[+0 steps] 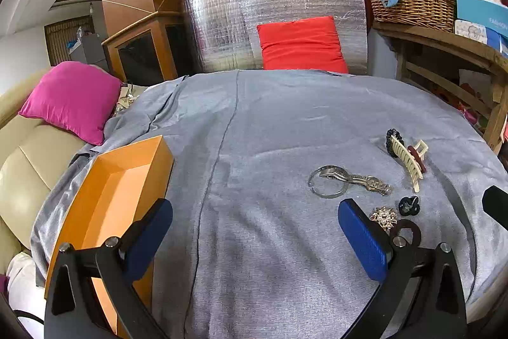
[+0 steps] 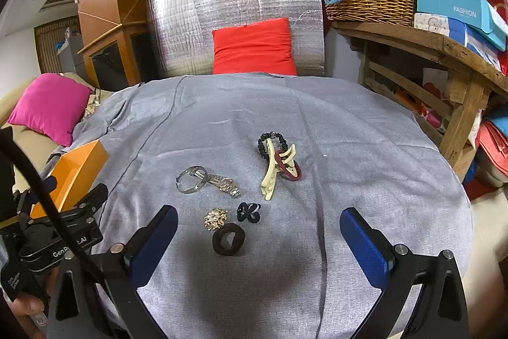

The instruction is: Organize jewelry

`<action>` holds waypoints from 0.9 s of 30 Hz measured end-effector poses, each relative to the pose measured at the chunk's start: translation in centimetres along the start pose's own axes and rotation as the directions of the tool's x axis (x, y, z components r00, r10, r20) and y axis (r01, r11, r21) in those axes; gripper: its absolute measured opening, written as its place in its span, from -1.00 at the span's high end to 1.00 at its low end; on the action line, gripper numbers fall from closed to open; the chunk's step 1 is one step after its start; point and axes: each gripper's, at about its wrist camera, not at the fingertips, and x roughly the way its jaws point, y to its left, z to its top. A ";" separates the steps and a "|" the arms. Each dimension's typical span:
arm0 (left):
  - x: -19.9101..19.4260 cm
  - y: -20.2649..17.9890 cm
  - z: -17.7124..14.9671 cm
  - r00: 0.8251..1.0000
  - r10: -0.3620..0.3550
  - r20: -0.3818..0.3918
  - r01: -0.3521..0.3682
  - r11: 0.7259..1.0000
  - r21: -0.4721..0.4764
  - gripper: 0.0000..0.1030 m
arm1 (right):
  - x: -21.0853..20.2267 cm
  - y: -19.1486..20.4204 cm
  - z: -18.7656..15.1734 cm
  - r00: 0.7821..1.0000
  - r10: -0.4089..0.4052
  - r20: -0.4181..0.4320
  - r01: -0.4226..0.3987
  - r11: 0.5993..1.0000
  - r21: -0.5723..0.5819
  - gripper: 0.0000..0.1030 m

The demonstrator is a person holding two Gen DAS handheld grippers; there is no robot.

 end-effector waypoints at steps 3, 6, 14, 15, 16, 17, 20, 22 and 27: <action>0.0 0.1 0.0 1.000 0.000 -0.001 0.000 1.000 -0.004 -1.00 | 0.0 0.0 0.0 1.000 0.003 -0.002 -0.003 1.000 0.001 -1.00; 0.1 0.1 0.0 1.000 0.003 -0.003 -0.003 1.000 -0.004 -1.00 | 0.0 0.1 0.0 1.000 0.003 -0.001 -0.003 1.000 -0.001 -1.00; 0.0 0.4 0.0 1.000 0.006 -0.002 -0.006 1.000 -0.004 -1.00 | 0.1 0.6 -0.1 1.000 0.015 -0.002 -0.015 1.000 0.000 -1.00; 0.0 0.5 0.0 1.000 0.009 -0.001 -0.009 1.000 -0.004 -1.00 | 0.1 0.7 -0.1 1.000 0.018 -0.002 -0.018 1.000 -0.001 -1.00; 0.0 0.6 0.0 1.000 0.012 -0.001 -0.012 1.000 -0.005 -1.00 | 0.1 0.8 -0.1 1.000 0.020 -0.002 -0.020 1.000 -0.002 -1.00; 0.0 0.7 0.0 1.000 0.013 0.000 -0.013 1.000 -0.007 -1.00 | 0.1 0.9 -0.1 1.000 0.020 -0.002 -0.020 1.000 -0.003 -1.00; 0.0 1.2 0.0 1.000 0.016 0.000 -0.016 1.000 -0.012 -1.00 | 0.2 1.1 -0.1 1.000 0.022 -0.004 -0.023 1.000 -0.007 -1.00; 0.0 1.5 0.0 1.000 0.018 0.000 -0.018 1.000 -0.014 -1.00 | 0.2 1.2 -0.1 1.000 0.022 -0.005 -0.022 1.000 -0.007 -1.00; 0.0 1.7 0.0 1.000 0.021 0.001 -0.021 1.000 -0.017 -1.00 | 0.4 1.4 0.0 1.000 0.024 -0.009 -0.024 1.000 -0.006 -1.00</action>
